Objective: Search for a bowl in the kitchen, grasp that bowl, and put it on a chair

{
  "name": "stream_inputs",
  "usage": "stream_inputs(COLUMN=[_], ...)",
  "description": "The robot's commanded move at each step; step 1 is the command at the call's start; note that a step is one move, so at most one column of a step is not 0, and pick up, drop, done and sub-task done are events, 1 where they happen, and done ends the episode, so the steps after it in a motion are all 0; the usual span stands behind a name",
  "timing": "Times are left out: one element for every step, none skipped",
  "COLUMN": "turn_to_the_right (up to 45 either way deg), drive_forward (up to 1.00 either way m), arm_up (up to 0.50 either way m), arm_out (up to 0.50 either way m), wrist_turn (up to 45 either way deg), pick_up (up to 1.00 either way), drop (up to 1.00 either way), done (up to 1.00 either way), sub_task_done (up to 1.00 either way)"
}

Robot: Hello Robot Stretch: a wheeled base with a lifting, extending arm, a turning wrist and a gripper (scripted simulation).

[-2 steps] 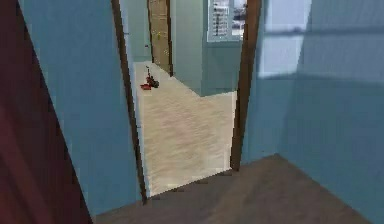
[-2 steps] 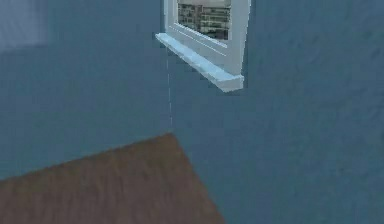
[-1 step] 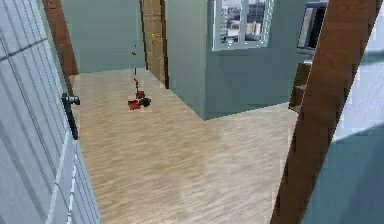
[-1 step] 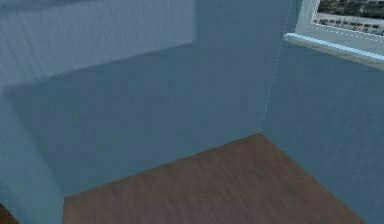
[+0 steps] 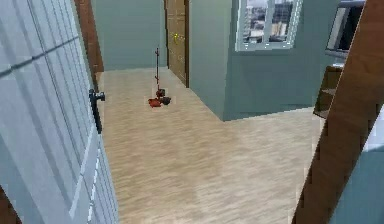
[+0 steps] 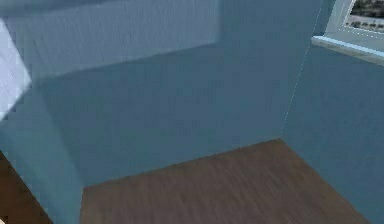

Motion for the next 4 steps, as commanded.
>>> stream_inputs(turn_to_the_right=[0.0, -12.0, 0.0, -3.0], drive_forward=[0.1, 0.0, 1.0, 0.0], arm_up=[0.0, 0.0, 0.0, 0.0], arm_out=[0.0, 0.0, 0.0, 0.0], wrist_turn=[0.0, 0.0, 0.0, 0.0], pick_up=[0.0, 0.0, 0.0, 0.0], drop=[0.0, 0.0, 0.0, 0.0], done=[0.0, 0.0, 0.0, 0.0], sub_task_done=[0.0, 0.0, 0.0, 0.0])
